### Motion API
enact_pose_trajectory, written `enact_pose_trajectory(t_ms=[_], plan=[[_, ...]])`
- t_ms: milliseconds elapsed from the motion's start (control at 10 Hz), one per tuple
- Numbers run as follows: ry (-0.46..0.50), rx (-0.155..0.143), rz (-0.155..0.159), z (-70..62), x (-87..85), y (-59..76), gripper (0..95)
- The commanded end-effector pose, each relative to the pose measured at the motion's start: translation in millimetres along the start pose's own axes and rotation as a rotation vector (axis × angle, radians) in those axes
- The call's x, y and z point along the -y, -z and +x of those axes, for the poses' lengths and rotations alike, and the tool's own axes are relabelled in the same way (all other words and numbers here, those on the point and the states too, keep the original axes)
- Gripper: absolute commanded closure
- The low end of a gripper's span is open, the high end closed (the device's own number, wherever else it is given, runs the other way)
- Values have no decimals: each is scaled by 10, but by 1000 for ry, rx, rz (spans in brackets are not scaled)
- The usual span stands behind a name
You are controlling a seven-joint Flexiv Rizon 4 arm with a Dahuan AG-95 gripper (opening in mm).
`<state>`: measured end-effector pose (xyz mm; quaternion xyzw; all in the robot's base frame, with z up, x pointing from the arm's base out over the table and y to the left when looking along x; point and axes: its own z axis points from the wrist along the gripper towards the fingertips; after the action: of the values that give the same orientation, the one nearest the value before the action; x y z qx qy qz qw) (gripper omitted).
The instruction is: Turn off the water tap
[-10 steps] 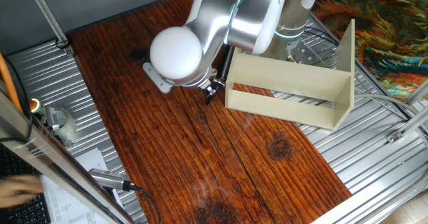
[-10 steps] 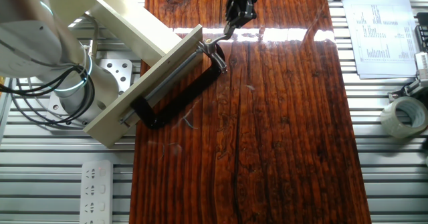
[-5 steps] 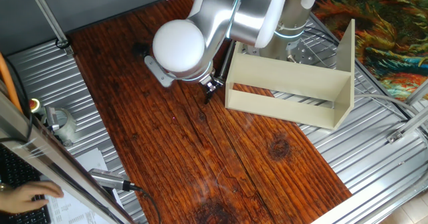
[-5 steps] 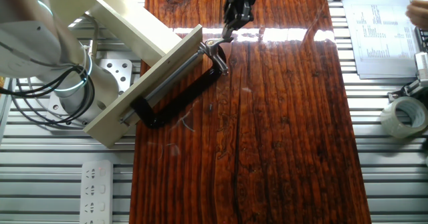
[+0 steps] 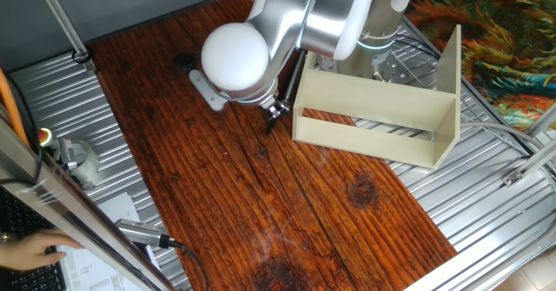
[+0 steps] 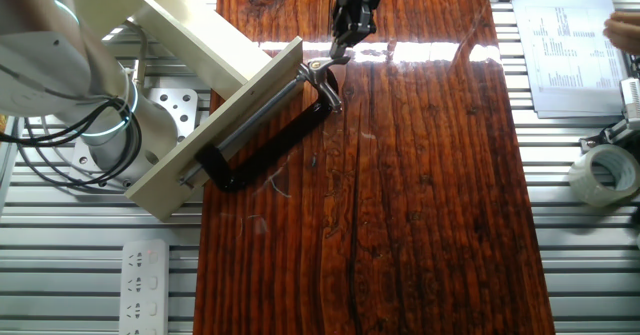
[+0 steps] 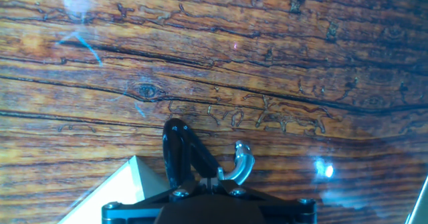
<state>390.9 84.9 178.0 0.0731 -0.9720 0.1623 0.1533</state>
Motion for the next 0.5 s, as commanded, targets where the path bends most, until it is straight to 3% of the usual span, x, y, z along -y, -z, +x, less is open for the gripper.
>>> enact_pose_trajectory(t_ms=[100, 500], plan=[[10, 7, -3, 7, 1, 5, 950], [20, 78, 7, -8, -15, 42, 950]])
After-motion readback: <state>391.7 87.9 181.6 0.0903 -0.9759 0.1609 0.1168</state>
